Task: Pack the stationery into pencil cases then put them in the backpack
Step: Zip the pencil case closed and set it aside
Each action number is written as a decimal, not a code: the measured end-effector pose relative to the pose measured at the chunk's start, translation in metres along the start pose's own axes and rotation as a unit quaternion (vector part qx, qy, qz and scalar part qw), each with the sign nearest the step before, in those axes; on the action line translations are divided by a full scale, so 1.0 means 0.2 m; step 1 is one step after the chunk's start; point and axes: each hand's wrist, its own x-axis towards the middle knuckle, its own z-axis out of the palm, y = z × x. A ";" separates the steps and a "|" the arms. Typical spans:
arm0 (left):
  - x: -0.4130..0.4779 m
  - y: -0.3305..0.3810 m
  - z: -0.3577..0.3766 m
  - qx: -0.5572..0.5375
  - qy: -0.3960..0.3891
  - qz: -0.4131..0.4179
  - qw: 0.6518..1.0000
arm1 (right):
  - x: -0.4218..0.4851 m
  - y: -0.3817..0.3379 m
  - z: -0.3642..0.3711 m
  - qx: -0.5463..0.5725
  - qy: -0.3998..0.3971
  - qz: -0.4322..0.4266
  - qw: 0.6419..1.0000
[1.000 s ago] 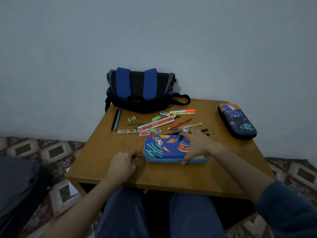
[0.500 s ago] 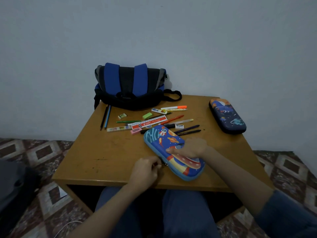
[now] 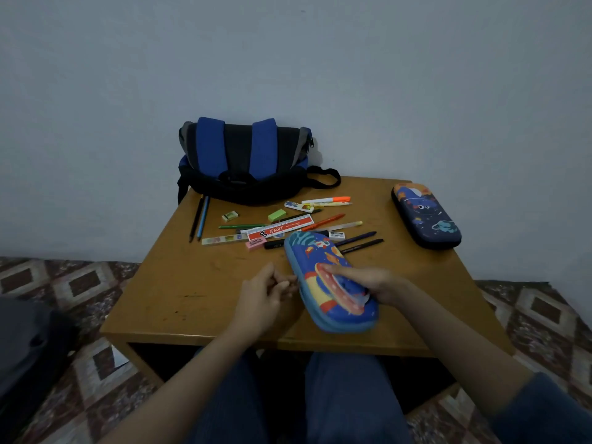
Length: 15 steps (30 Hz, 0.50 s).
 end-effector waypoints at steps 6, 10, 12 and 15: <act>0.04 0.22 -0.03 0.070 0.098 0.113 0.986 | -0.11 -0.03 0.00 0.276 -0.012 -0.066 0.959; 0.05 0.30 -0.05 0.141 0.159 0.155 0.965 | -0.15 -0.10 0.02 0.363 0.015 -0.074 0.929; 0.04 0.31 -0.05 0.142 0.150 0.149 0.967 | -0.14 -0.12 0.01 0.394 0.054 -0.070 0.915; 0.03 0.30 -0.04 0.144 0.136 0.145 0.969 | -0.14 -0.11 -0.01 0.402 0.074 -0.057 0.911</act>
